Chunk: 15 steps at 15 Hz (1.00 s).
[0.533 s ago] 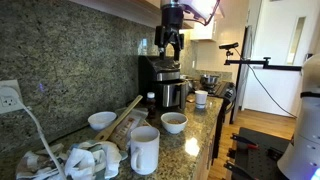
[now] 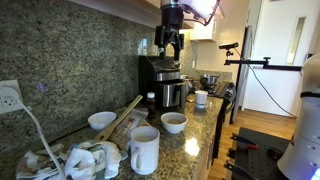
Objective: Use the wooden spoon to mix the contents of the white bowl
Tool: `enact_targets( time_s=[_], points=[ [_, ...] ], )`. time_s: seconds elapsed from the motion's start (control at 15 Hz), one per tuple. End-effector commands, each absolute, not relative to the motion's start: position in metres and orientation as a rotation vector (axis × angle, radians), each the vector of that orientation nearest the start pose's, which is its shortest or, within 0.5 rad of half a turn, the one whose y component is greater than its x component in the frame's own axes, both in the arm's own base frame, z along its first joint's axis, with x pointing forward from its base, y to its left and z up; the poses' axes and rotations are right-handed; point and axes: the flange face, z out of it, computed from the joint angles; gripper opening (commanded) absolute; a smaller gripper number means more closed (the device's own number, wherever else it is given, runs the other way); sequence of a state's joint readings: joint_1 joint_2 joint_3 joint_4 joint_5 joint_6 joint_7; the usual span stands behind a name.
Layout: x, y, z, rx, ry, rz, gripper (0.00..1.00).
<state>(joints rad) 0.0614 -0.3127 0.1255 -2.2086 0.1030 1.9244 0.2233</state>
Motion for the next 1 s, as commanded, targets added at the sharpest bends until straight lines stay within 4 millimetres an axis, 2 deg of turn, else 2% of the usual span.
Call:
enact_targets(
  time_s=[0.0, 0.2, 0.4, 0.93],
  points=[
    [0.453, 0.097, 0.51, -3.077, 0.117, -0.021, 1.0],
    [0.453, 0.097, 0.51, -3.077, 0.117, -0.021, 1.0],
    [0.458, 0.099, 0.496, -3.064, 0.091, 0.021, 1.0],
    [0.483, 0.099, 0.407, -3.006, 0.176, 0.154, 1.0]
  ],
)
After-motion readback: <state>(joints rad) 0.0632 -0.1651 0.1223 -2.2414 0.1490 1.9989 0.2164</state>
